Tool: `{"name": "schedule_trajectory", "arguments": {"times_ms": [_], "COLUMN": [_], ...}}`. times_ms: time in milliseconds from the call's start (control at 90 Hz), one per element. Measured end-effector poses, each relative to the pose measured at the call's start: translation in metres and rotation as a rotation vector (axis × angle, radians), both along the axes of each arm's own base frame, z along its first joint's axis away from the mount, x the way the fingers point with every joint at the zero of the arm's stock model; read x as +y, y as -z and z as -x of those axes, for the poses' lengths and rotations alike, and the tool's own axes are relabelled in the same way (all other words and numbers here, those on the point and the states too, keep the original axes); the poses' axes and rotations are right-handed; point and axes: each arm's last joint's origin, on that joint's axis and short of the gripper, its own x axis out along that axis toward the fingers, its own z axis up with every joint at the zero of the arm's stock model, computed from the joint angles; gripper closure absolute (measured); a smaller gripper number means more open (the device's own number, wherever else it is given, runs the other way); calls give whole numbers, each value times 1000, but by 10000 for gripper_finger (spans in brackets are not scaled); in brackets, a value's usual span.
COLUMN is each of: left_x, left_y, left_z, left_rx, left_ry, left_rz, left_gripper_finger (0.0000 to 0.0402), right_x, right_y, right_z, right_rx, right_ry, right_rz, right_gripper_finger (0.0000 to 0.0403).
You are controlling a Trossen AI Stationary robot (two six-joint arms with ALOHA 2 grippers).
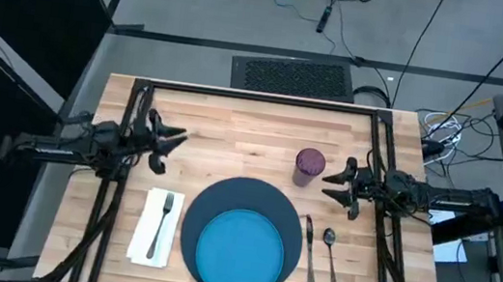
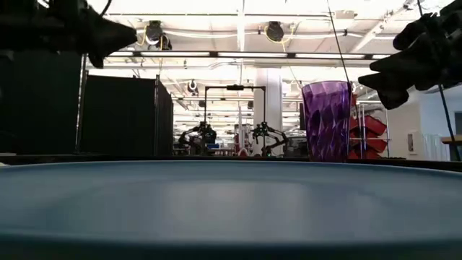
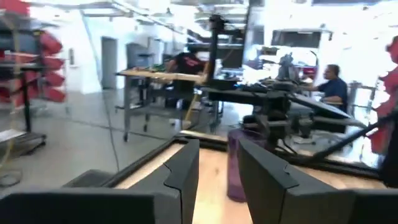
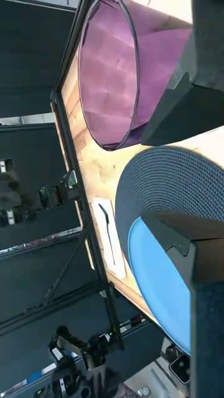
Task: Set table place
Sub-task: Return to Home Position
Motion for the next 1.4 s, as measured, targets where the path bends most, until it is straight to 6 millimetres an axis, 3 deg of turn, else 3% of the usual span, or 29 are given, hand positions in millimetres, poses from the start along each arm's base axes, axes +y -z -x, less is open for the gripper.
{"name": "schedule_trajectory", "arguments": {"times_ms": [422,800,989,1400], "left_x": [-10,-13,-14,-17], "left_y": [17,34,46,28], "left_z": [-1,-2,-3,17], "left_rx": [-17,128,244,65], "left_ry": [78,14,81,175], "left_rz": [-24,-16,19,-76], "left_gripper_finger": [308,308,308,308], "right_x": [0,0,0,1], "right_y": [0,0,0,0], "right_z": [0,0,0,0], "right_rx": [0,0,0,0], "right_ry": [0,-2,-2,-18], "right_rz": [0,1,3,0], "right_gripper_finger": [234,234,234,234]}}
